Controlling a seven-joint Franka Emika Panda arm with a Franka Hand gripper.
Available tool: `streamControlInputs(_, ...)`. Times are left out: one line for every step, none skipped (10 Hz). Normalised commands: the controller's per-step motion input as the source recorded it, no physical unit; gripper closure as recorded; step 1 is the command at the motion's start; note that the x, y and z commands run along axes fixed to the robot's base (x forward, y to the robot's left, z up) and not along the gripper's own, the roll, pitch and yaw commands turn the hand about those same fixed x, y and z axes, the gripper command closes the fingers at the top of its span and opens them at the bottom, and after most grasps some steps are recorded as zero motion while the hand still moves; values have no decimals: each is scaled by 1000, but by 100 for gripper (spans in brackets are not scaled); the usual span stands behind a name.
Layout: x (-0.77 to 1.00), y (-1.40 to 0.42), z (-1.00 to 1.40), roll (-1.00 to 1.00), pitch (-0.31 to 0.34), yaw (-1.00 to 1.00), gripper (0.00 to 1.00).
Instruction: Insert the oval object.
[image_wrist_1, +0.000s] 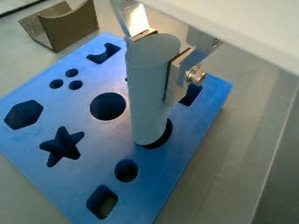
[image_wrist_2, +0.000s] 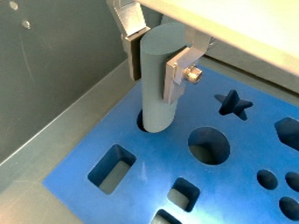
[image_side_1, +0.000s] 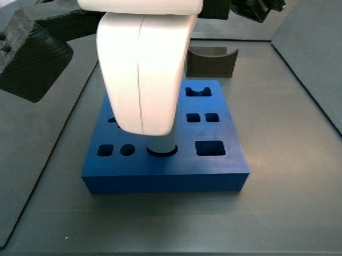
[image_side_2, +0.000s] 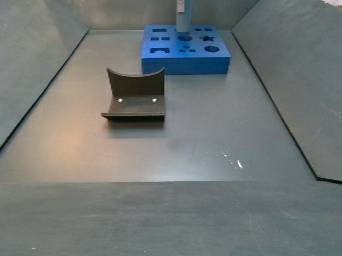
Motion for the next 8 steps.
streamControlInputs(0, -11, -209, -101, -4, 0, 100)
streamControlInputs(80, -123, -214, -19, 0, 0, 100)
streamControlInputs(106, -120, -237, 0, 0, 0, 100)
streamControlInputs(126, -143, -263, 0, 0, 0, 100)
streamControlInputs(86, -254, -260, 63, 0, 0, 100)
streamControlInputs(63, -140, -340, 84, 0, 0, 100)
streamControlInputs(57, -17, -423, 116, 0, 0, 100)
streamControlInputs(0, 0, -420, 100, -1, 0, 100)
